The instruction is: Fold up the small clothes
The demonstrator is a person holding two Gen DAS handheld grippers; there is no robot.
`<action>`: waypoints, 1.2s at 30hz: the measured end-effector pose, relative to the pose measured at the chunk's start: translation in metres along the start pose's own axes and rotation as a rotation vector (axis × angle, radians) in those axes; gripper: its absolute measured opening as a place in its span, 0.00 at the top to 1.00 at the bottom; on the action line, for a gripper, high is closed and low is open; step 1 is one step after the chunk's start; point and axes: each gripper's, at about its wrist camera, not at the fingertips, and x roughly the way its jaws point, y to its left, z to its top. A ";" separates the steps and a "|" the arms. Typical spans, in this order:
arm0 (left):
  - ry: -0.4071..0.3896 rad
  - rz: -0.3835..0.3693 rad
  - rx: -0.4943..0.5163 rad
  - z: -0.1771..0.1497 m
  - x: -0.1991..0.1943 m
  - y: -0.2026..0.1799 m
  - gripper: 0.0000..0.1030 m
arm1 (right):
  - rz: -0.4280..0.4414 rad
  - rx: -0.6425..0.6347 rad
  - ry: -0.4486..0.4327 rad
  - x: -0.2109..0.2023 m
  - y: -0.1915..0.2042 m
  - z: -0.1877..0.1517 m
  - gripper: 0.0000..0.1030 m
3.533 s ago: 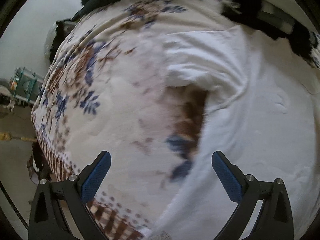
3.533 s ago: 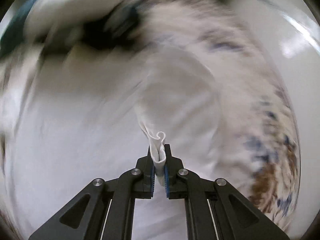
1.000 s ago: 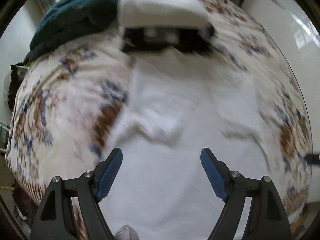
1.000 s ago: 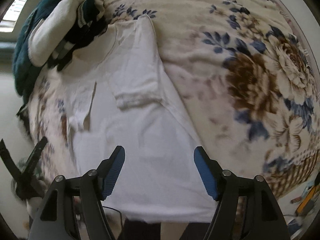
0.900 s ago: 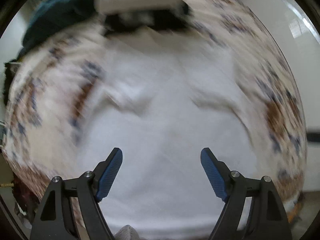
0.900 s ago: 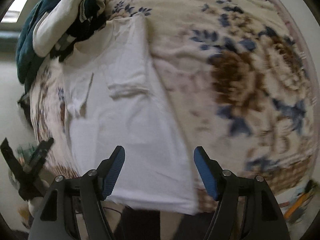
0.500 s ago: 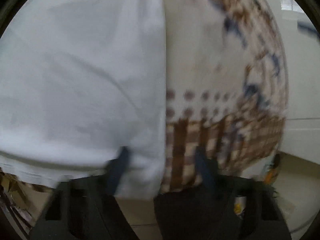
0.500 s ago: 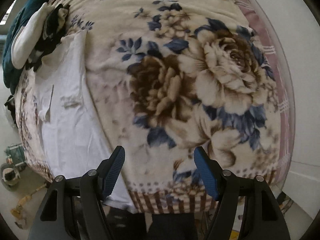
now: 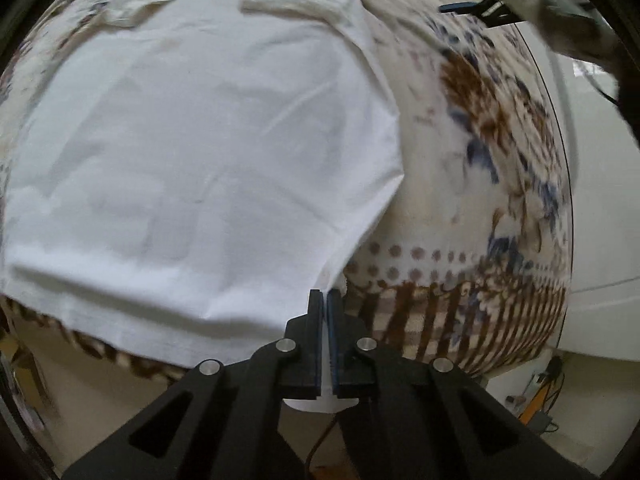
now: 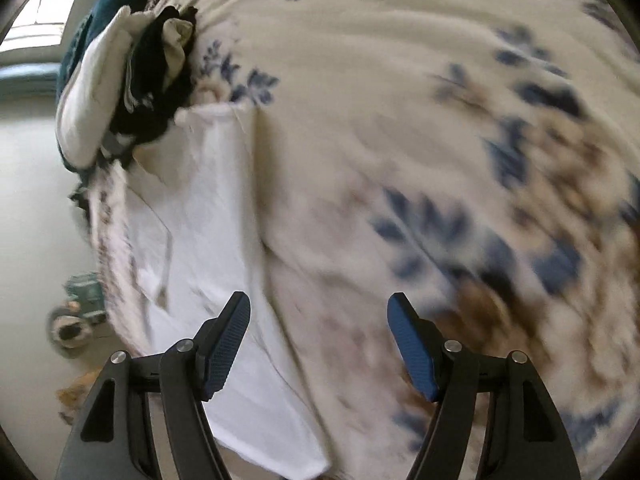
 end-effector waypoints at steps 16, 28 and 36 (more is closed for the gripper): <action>-0.112 -0.028 -0.166 0.002 -0.069 0.066 1.00 | 0.028 0.029 0.008 0.079 0.079 0.085 0.96; -0.192 -0.109 -0.418 -0.004 -0.125 0.232 1.00 | -0.168 -0.281 -0.030 0.071 0.317 0.057 0.96; -0.228 -0.120 -0.524 0.001 -0.123 0.348 1.00 | -0.321 -0.357 -0.033 0.169 0.435 0.041 0.96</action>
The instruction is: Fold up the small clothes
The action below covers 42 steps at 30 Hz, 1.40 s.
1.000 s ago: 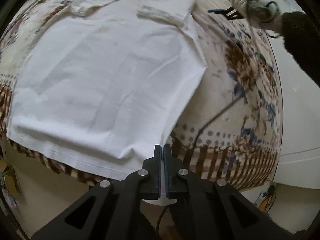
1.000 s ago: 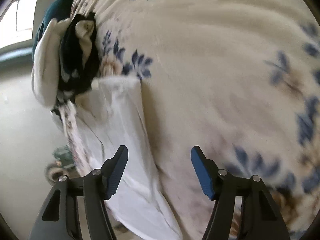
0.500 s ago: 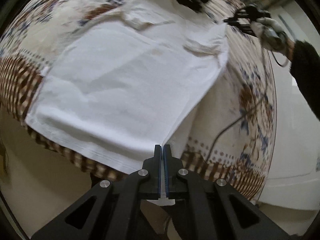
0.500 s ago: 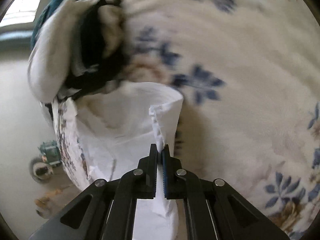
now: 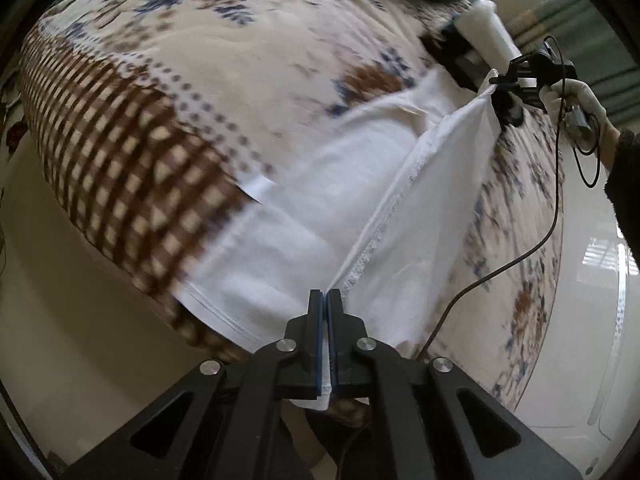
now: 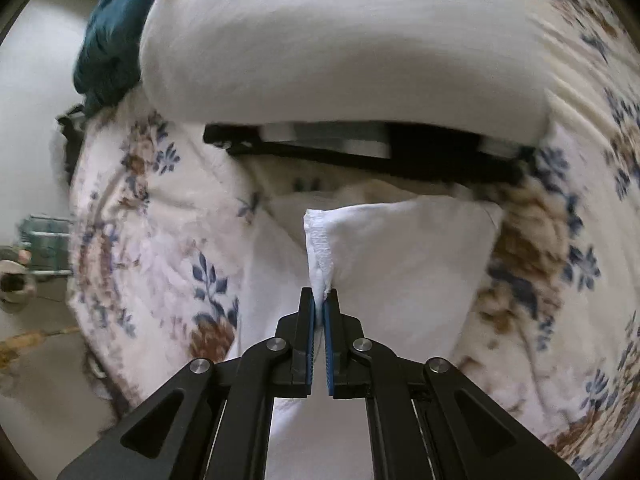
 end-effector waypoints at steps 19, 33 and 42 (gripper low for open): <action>0.154 -0.034 -0.058 0.039 0.047 0.098 0.81 | -0.062 0.056 0.140 0.088 0.049 -0.002 0.45; 0.278 0.049 0.118 0.028 0.088 0.051 0.97 | 0.100 0.169 0.478 0.077 -0.044 -0.391 0.38; 0.257 0.078 0.117 0.033 0.071 0.047 0.98 | 0.200 0.324 0.502 0.121 -0.042 -0.526 0.95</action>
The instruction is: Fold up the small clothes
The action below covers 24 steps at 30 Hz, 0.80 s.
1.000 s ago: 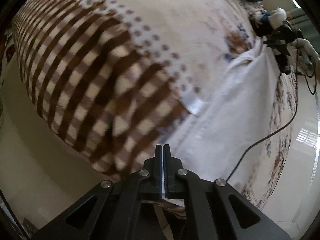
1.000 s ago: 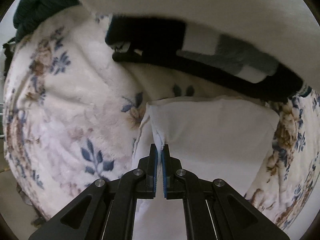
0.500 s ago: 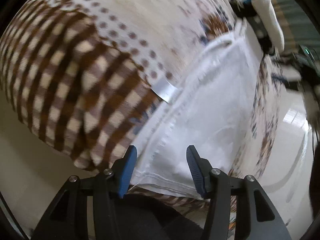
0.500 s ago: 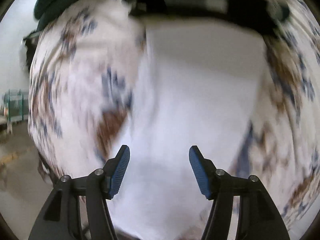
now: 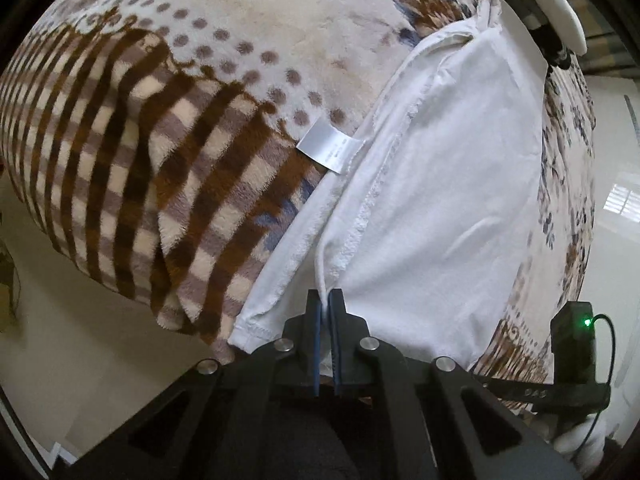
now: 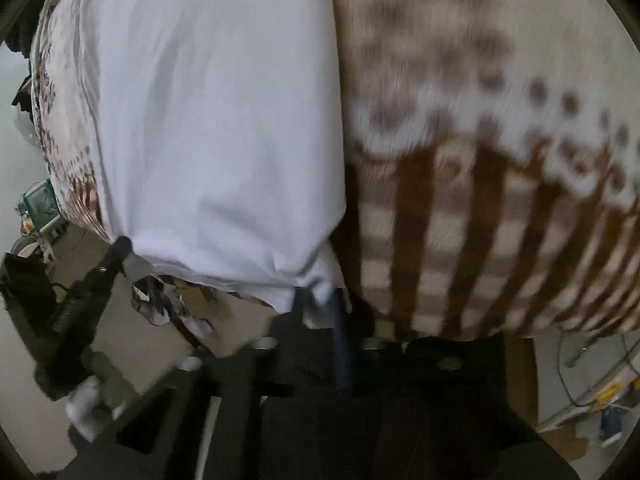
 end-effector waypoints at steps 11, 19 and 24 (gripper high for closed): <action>0.045 0.041 0.035 -0.002 0.004 0.005 0.97 | -0.022 -0.036 0.016 0.017 0.002 -0.017 0.96; -0.059 -0.022 0.077 0.048 -0.058 -0.036 0.46 | 0.127 -0.021 -0.176 -0.085 0.010 -0.009 0.36; -0.170 -0.135 0.163 0.141 -0.064 -0.092 0.45 | 0.188 0.004 -0.325 -0.156 0.014 0.044 0.36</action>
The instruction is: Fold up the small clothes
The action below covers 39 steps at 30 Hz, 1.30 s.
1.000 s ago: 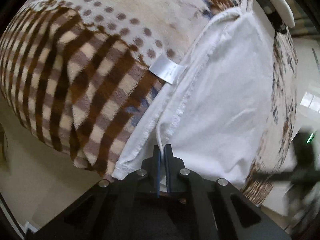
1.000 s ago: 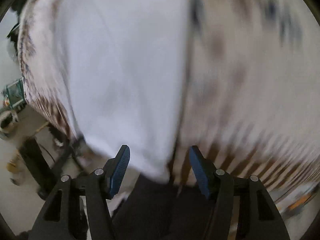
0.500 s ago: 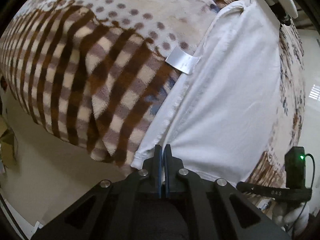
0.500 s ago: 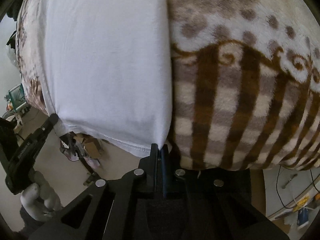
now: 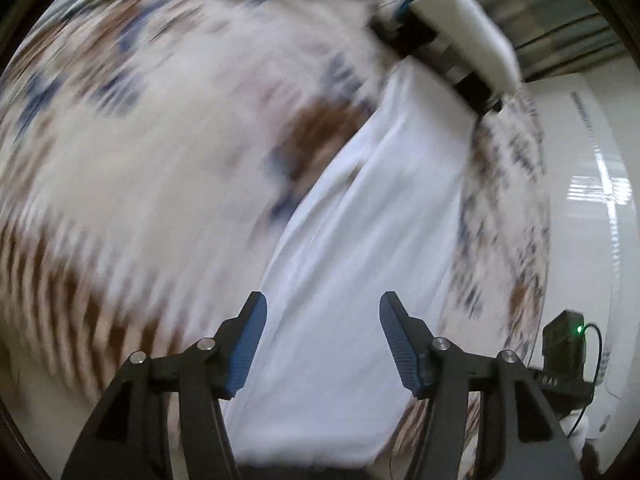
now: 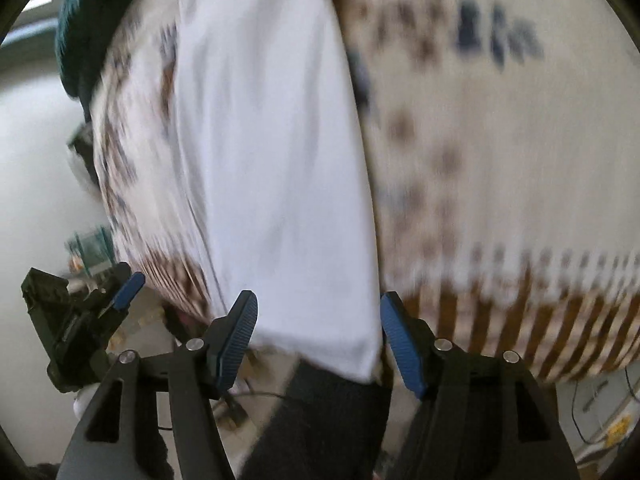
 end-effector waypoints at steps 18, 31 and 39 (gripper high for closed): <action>0.070 -0.209 0.273 0.278 0.218 -0.080 0.45 | 0.165 -0.015 -0.273 -0.017 -0.006 0.381 0.30; -0.045 -0.253 0.413 0.266 0.180 -0.105 0.92 | 0.195 -0.112 -0.363 -0.052 0.038 0.419 0.96; -0.114 -0.313 0.464 0.214 0.085 -0.093 0.92 | 0.266 -0.229 -0.417 -0.114 0.063 0.329 0.97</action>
